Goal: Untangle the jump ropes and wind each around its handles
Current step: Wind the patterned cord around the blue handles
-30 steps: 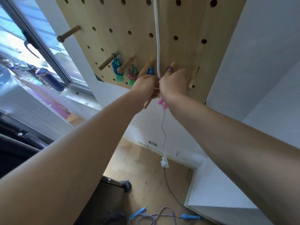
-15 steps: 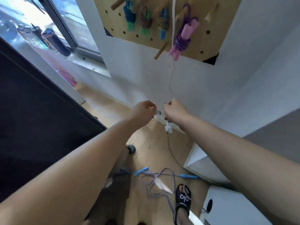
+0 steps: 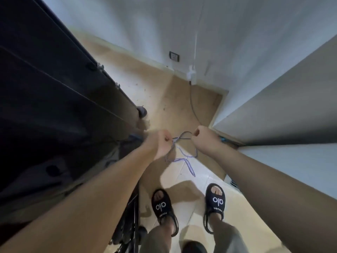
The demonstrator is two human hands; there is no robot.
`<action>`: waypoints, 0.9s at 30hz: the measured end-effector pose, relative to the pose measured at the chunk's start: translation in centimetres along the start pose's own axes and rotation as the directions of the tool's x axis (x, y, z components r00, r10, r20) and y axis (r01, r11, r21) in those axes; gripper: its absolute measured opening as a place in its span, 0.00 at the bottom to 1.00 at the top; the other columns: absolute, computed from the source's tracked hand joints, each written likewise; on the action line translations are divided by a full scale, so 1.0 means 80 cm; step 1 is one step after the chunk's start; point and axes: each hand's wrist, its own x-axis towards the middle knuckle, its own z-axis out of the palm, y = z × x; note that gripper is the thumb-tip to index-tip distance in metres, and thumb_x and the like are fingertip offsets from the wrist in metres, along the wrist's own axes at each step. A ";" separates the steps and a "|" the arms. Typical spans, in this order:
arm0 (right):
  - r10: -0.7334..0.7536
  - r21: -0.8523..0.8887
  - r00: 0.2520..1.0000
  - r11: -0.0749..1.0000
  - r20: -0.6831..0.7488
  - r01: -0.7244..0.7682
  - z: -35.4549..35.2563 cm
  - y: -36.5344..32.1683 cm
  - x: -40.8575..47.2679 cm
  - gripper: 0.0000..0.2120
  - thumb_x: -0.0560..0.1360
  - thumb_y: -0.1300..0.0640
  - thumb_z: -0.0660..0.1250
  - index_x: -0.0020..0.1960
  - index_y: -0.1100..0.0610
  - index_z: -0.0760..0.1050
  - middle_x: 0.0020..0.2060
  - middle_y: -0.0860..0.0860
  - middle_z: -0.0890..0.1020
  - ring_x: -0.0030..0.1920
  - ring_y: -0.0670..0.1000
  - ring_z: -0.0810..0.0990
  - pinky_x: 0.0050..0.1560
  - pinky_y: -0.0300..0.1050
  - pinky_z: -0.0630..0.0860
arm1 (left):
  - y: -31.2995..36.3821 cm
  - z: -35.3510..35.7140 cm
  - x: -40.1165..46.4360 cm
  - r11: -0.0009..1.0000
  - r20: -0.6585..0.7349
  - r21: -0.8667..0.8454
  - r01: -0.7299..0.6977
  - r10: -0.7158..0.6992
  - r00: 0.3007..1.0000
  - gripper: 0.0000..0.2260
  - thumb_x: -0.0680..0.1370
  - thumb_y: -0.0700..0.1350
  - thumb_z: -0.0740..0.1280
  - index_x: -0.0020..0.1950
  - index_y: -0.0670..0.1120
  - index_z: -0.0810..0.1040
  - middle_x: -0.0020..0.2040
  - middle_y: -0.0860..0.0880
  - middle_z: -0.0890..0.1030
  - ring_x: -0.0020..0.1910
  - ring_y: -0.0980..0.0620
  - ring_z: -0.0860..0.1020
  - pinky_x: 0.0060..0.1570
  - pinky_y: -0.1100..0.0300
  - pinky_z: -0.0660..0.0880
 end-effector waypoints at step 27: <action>0.204 0.137 0.921 0.956 0.331 -0.261 0.486 0.428 0.356 0.10 0.73 0.55 0.61 0.46 0.57 0.80 0.43 0.57 0.85 0.46 0.59 0.84 0.52 0.56 0.83 | -0.289 0.534 0.348 0.836 0.265 -0.421 0.353 -0.259 0.929 0.08 0.83 0.53 0.60 0.51 0.52 0.76 0.50 0.50 0.80 0.53 0.49 0.79 0.56 0.53 0.76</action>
